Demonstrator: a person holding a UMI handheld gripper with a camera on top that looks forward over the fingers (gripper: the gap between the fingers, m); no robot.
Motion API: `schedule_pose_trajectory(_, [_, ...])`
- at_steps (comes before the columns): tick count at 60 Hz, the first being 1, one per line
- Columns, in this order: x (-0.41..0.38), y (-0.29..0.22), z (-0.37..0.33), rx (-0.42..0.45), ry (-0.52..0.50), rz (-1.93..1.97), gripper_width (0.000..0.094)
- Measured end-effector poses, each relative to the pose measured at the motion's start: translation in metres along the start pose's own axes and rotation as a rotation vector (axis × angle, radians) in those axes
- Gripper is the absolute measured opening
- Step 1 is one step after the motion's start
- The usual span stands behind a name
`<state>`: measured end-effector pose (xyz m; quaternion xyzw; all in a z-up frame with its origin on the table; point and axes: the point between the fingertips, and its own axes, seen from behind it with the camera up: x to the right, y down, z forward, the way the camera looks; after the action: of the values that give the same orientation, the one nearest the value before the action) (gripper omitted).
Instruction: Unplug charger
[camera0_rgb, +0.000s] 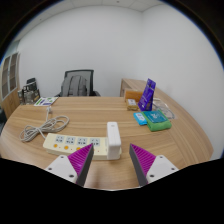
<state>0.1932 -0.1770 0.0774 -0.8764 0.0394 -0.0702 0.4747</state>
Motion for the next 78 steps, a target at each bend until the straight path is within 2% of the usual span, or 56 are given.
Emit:
schedule_pose_trajectory(4, [-0.003,-0.004,0.025,0.007,-0.023,-0.028,0.0637])
schedule_pose_trajectory(12, [0.003,-0.008,0.056,0.006,-0.015,-0.028,0.0278])
schedule_pose_trajectory(14, [0.000,-0.010,0.057,0.017,-0.023,-0.014,0.0247])
schedule_pose_trajectory(24, [-0.004,-0.009,0.057,0.010,-0.084,-0.009,0.0174])
schedule_pose_trajectory(33, [-0.004,-0.019,0.054,-0.030,-0.108,0.007,0.0130])
schedule_pose_trajectory(35, [-0.002,-0.042,0.044,0.032,-0.114,0.002,0.0130])
schedule_pose_trajectory(39, [0.001,-0.115,0.010,0.232,-0.106,-0.073,0.0131])
schedule_pose_trajectory(41, [0.001,-0.147,-0.006,0.305,-0.115,-0.092,0.0130])
schedule_pose_trajectory(43, [0.004,-0.178,-0.018,0.352,-0.132,-0.089,0.0129])
schedule_pose_trajectory(48, [0.021,-0.198,-0.023,0.377,-0.145,-0.003,0.0129])
schedule_pose_trajectory(54, [0.056,-0.176,-0.006,0.335,-0.115,0.064,0.0132])
schedule_pose_trajectory(67, [0.096,-0.054,0.067,0.052,-0.115,0.227,0.0143])
schedule_pose_trajectory(74, [0.109,-0.003,0.089,-0.053,-0.120,0.351,0.0173])
schedule_pose_trajectory(78, [0.116,0.003,0.092,-0.035,-0.130,0.421,0.0203])
